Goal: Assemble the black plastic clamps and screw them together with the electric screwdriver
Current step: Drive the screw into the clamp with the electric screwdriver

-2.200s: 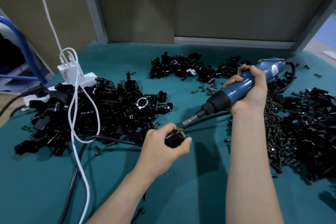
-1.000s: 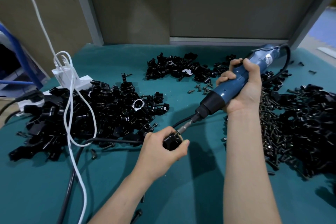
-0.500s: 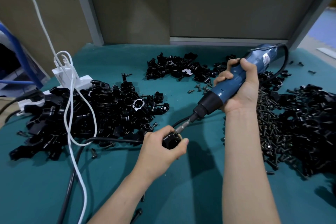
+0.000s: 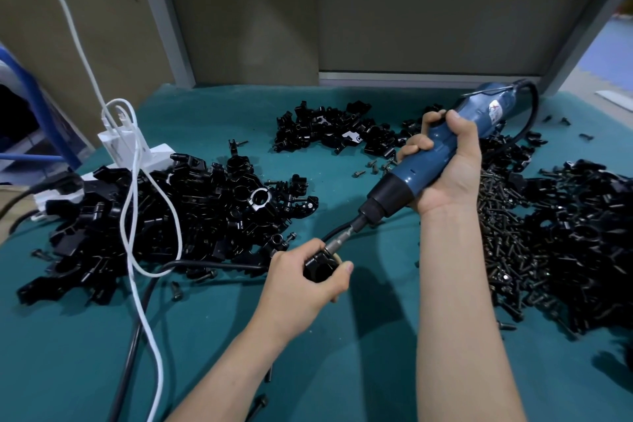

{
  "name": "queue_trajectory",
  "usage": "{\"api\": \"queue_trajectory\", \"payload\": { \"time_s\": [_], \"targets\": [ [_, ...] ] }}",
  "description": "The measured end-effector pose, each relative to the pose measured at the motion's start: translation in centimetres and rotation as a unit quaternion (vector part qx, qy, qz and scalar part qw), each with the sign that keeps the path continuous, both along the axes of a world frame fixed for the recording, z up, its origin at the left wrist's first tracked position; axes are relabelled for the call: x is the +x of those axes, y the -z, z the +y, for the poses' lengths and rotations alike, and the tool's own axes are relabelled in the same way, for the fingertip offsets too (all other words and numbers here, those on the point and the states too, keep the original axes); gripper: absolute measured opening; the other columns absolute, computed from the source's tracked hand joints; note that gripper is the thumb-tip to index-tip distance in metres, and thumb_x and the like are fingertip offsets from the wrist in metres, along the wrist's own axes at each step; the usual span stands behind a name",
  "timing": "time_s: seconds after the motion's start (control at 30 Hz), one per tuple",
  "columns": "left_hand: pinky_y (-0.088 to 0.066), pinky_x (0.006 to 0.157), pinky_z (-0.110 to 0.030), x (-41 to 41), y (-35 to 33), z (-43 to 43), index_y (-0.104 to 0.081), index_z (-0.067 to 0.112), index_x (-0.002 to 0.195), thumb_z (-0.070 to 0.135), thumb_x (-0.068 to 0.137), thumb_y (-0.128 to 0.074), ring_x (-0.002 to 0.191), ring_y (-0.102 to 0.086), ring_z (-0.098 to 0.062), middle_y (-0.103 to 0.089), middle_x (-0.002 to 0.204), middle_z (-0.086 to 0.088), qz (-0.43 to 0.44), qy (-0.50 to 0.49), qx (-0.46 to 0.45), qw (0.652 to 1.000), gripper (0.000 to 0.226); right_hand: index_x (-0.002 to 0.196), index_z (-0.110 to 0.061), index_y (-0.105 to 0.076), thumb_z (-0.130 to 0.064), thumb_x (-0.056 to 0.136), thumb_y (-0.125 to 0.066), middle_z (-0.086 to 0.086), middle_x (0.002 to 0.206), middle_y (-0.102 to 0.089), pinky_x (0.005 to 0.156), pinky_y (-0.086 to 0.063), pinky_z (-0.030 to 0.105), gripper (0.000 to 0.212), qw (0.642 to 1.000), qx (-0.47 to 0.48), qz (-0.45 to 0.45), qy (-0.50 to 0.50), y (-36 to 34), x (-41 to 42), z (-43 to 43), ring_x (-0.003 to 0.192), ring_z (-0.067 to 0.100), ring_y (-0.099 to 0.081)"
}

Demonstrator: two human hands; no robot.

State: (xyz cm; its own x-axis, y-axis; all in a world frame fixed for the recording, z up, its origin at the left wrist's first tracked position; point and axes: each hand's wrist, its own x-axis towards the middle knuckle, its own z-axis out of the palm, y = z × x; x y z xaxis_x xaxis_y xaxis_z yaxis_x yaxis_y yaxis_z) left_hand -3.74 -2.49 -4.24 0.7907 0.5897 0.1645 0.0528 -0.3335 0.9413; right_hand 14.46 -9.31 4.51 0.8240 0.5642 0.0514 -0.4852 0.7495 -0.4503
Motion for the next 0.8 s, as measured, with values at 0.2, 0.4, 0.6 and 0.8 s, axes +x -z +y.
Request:
{"api": "queue_trajectory", "payload": {
  "time_s": [0.2,0.4,0.6,0.8],
  "targets": [
    [-0.042,0.047,-0.021,0.0,-0.2,-0.1,-0.061,0.009,0.069,0.034,0.072,-0.066,0.044,-0.053,-0.014,-0.062,0.050,-0.007,0.004,0.006,-0.032,0.999,0.026,0.078,-0.018,-0.053,-0.019,0.088,-0.053,-0.009,0.074,-0.061,0.044,-0.043,0.017,0.010,1.000,0.003,-0.001,0.002,0.0,-0.1,0.0,0.043,0.004,-0.044],
    [-0.041,0.047,-0.021,0.0,-0.3,0.0,-0.062,0.010,0.070,0.034,0.073,-0.066,0.045,-0.052,-0.014,-0.062,0.050,-0.007,-0.001,0.012,-0.048,0.999,0.025,0.082,-0.020,-0.051,-0.019,0.084,-0.055,-0.009,0.075,-0.061,0.045,-0.044,0.018,0.004,1.000,0.014,-0.004,-0.005,0.2,-0.1,0.2,0.043,0.004,-0.044],
    [-0.025,0.036,-0.012,-0.1,-1.0,-0.6,-0.058,0.009,0.067,0.040,0.072,-0.063,0.032,-0.032,-0.010,-0.050,0.039,-0.004,-0.013,0.090,-0.256,0.962,0.032,0.091,-0.014,-0.055,-0.009,0.063,-0.080,-0.004,0.076,-0.063,0.045,-0.044,0.019,0.038,0.977,0.192,-0.029,-0.091,0.6,0.1,-0.1,0.042,0.009,-0.050],
    [-0.020,0.037,-0.017,-0.1,-1.4,-0.3,-0.065,0.018,0.057,0.047,0.063,-0.067,0.034,-0.020,-0.008,-0.041,0.045,-0.004,0.019,0.169,-0.416,0.893,0.030,0.094,-0.012,-0.056,-0.003,0.053,-0.087,-0.001,0.078,-0.063,0.046,-0.045,0.020,0.053,0.964,0.239,-0.045,-0.104,0.5,0.6,-1.1,0.042,0.012,-0.051]
  ]
}}
